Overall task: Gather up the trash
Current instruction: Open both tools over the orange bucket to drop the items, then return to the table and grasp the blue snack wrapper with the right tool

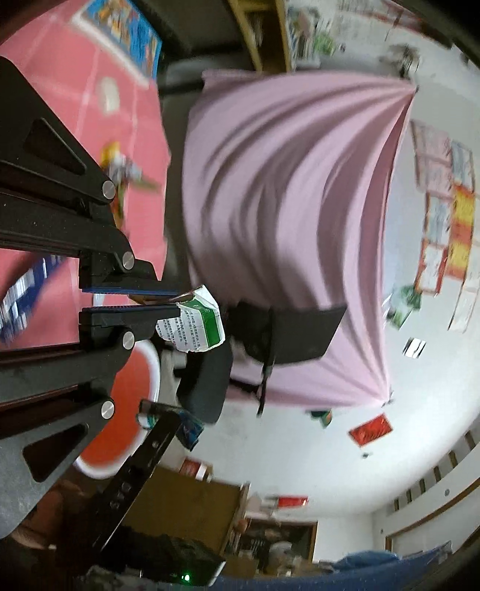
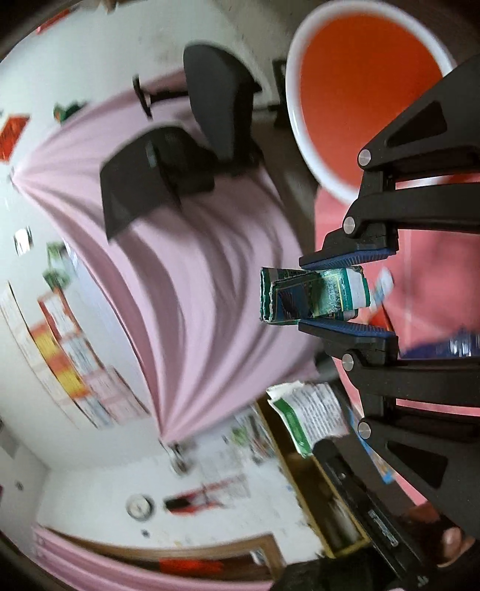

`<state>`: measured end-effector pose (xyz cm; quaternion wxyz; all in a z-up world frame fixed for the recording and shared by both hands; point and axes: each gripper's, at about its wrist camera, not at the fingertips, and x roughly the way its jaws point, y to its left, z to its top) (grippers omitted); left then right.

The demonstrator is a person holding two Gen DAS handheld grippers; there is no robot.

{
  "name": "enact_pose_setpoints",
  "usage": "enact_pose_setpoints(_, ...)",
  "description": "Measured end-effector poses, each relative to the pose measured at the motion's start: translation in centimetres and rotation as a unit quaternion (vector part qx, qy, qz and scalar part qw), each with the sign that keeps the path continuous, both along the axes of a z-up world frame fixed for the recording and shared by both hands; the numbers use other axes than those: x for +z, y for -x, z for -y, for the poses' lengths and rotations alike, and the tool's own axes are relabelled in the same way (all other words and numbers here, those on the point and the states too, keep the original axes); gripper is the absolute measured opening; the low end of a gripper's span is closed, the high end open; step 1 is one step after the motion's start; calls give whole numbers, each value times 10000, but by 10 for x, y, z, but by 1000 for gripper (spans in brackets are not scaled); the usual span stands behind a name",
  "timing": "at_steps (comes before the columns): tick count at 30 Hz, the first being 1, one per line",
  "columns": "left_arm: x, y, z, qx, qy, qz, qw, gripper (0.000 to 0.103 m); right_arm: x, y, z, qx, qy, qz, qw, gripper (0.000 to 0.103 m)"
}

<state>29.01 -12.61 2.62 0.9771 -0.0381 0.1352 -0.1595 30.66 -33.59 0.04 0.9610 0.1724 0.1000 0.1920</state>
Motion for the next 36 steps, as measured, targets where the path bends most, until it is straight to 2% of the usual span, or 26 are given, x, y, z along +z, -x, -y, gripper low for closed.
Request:
enact_pose_setpoints(3, 0, -16, 34, -347, -51, -273, 9990, 3, -2, -5, 25, -453, -134, -186, 9987, 25)
enact_pose_setpoints(6, -5, -37, 66, -610, -130, -707, 9955, 3, -11, -19, 51, -947, -295, -705, 9926, 26)
enact_pose_setpoints(10, -24, -70, 97, -773, -49, -1506, 9856, 3, -28, -33, 78, -1194, -587, -1250, 9832, 27)
enact_pose_setpoints(13, -35, -84, 105, -808, 83, -1890, 9786, 3, -37, -42, 95, -1208, -619, -1605, 9777, 27)
enact_pose_setpoints(15, -43, -94, 112, -823, 116, -2139, 9733, 3, -43, -48, 103, -1152, -586, -1929, 9727, 33)
enact_pose_setpoints(17, -48, -102, 116, -827, 174, -2333, 9687, 8, -48, -50, 112, -1144, -588, -2092, 9694, 46)
enact_pose_setpoints(20, -55, -111, 115, -865, 249, -2761, 9569, 9, -51, -47, 122, -1175, -658, -2163, 9670, 51)
enact_pose_setpoints(22, -55, -114, 110, -812, 373, -2894, 9530, 9, -50, -44, 125, -1214, -677, -2167, 9663, 51)
enact_pose_setpoints(24, -48, -112, 101, -749, 493, -2884, 9533, 10, -49, -41, 126, -1249, -679, -2171, 9658, 53)
enact_pose_setpoints(25, -43, -111, 96, -710, 537, -2838, 9547, 15, -47, -41, 126, -1253, -687, -2162, 9658, 54)
enact_pose_setpoints(27, -32, -102, 85, -611, 554, -2676, 9600, 32, -39, -35, 124, -1199, -738, -2004, 9695, 60)
enact_pose_setpoints(28, -23, -97, 78, -502, 537, -2509, 9652, 41, -35, -32, 122, -1183, -735, -1888, 9721, 73)
enact_pose_setpoints(29, -19, -94, 75, -446, 519, -2384, 9688, 42, -28, -24, 117, -1214, -696, -1679, 9758, 85)
enact_pose_setpoints(31, -7, -85, 65, -368, 423, -2118, 9757, 42, -16, -15, 109, -1240, -575, -1386, 9809, 86)
enact_pose_setpoints(33, 3, -74, 55, -245, 268, -1903, 9811, 49, -6, -7, 99, -1212, -472, -1114, 9852, 88)
enact_pose_setpoints(34, 9, -68, 48, -147, 194, -1750, 9843, 56, -1, -2, 94, -1229, -429, -972, 9867, 94)
enact_pose_setpoints(35, 12, -63, 43, -70, 155, -1622, 9866, 58, 3, 2, 89, -1234, -393, -821, 9882, 103)
enact_pose_setpoints(36, 15, -55, 36, 41, 109, -1457, 9893, 58, 8, 7, 84, -1229, -364, -653, 9896, 103)
